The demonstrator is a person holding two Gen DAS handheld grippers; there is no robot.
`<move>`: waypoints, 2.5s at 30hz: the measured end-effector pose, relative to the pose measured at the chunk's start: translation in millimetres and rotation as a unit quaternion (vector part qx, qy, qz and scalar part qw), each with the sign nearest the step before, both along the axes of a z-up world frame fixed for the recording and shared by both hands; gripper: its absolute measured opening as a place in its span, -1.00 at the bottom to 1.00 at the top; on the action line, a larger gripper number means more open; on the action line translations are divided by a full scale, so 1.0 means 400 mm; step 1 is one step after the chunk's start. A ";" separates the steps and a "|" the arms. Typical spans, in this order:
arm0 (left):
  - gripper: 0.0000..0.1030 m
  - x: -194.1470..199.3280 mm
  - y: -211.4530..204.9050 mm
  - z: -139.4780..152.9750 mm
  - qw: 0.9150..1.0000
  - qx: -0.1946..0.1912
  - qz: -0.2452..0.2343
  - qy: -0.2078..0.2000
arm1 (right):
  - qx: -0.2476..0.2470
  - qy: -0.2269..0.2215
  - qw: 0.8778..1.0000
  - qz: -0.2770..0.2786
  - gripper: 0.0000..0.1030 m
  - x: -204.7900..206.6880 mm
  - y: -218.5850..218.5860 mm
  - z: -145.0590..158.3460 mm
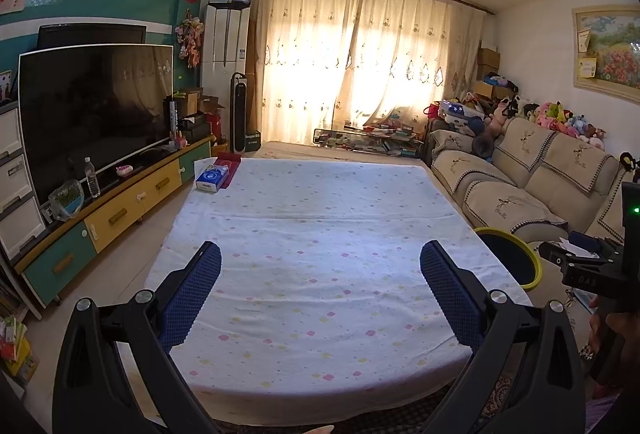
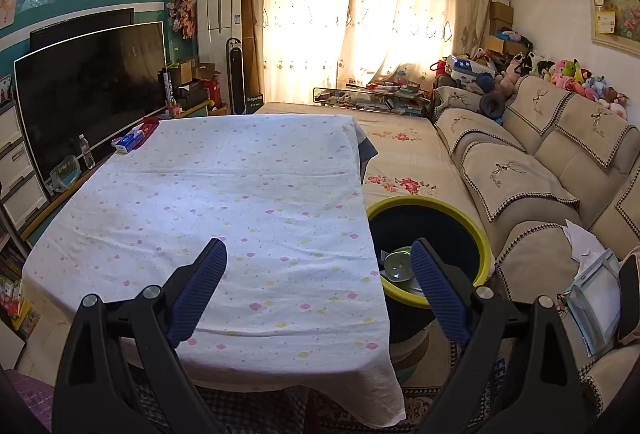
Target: Collect trash
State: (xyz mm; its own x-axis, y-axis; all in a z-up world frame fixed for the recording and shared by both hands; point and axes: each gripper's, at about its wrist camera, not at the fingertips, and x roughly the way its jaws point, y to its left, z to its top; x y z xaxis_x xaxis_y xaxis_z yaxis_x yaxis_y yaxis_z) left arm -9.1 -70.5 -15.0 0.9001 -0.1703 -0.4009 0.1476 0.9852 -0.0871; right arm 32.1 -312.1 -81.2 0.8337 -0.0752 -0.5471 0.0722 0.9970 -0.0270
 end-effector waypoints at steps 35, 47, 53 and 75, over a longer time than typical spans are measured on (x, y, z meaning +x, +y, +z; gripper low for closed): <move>0.90 0.019 -0.014 -0.024 1.000 0.000 -0.008 0.011 | 0.005 0.006 1.000 -0.003 0.71 0.006 -0.009 -0.005; 0.91 0.018 -0.024 -0.035 1.000 0.001 -0.012 0.015 | 0.006 0.006 1.000 -0.002 0.72 0.008 -0.009 -0.011; 0.90 0.016 -0.028 -0.038 1.000 0.002 -0.013 0.017 | 0.006 0.007 1.000 -0.002 0.71 0.008 -0.009 -0.011; 0.90 0.040 -0.021 -0.054 0.999 -0.012 -0.019 0.031 | 0.007 0.009 1.000 -0.002 0.71 0.012 -0.007 -0.017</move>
State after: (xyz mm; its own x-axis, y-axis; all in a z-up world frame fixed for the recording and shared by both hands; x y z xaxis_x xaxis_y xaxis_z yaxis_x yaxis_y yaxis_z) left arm 6.9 -79.1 -36.5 0.8665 -0.2141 -0.4510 0.1781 0.9765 -0.1214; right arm 36.8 -315.0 -88.0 0.8234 -0.0696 -0.5632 0.0750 0.9971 -0.0136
